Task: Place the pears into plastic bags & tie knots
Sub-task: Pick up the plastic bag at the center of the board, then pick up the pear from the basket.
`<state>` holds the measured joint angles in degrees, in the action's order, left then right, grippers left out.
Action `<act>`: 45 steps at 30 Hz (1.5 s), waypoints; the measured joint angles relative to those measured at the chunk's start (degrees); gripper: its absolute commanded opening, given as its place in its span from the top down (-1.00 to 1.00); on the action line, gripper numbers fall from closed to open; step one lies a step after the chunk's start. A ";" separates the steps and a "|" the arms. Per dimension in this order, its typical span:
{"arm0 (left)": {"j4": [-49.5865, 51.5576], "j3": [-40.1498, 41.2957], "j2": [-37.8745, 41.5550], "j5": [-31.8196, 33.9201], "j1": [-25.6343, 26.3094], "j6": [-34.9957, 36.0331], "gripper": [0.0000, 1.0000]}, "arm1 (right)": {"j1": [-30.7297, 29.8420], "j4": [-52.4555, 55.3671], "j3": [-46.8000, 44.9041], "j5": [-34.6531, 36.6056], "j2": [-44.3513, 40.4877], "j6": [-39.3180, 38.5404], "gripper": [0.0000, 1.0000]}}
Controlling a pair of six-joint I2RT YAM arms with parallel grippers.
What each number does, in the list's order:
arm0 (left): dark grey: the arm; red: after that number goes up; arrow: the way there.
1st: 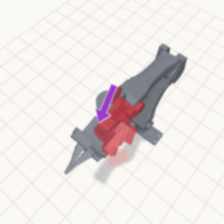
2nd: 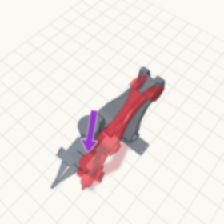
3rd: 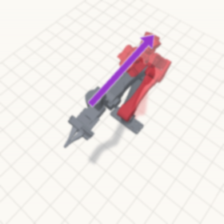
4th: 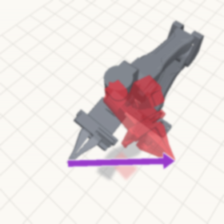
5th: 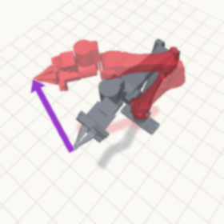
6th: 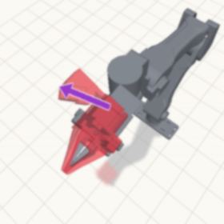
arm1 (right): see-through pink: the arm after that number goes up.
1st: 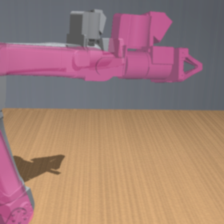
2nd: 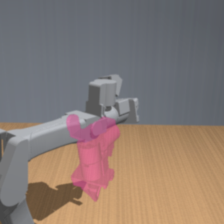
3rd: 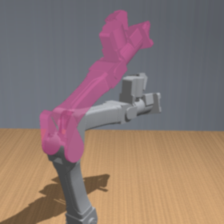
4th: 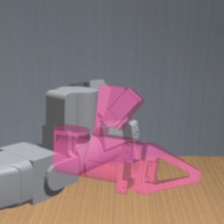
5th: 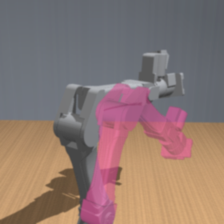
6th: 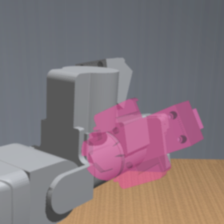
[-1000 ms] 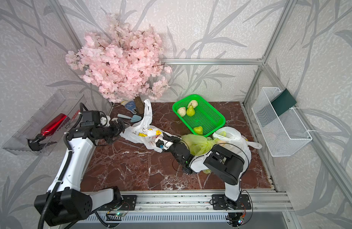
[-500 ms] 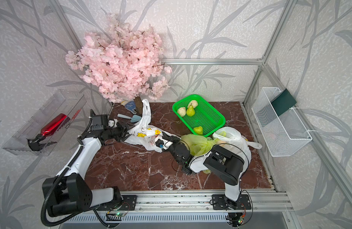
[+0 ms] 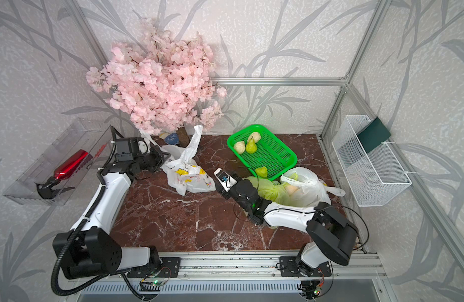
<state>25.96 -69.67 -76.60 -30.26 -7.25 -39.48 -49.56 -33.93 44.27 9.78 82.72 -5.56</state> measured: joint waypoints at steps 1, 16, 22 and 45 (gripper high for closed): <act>0.68 -0.98 0.00 0.72 0.66 1.70 1.00 | 2.34 5.75 2.43 -1.42 -0.76 3.91 -0.29; 5.31 -3.78 2.14 -1.40 15.65 26.86 1.00 | 28.87 58.18 45.09 -10.73 24.22 31.26 -0.60; 5.31 -3.69 1.60 -1.53 20.06 31.45 1.00 | 28.50 66.49 67.25 -6.01 43.43 32.85 -0.64; 2.34 -0.94 0.44 -3.85 20.50 31.41 1.00 | 28.85 81.20 104.96 1.49 69.70 30.36 0.64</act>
<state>28.29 -70.61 -76.16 -34.11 13.26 -8.08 -20.71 47.27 149.23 11.27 152.42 24.80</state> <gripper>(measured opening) 0.048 0.233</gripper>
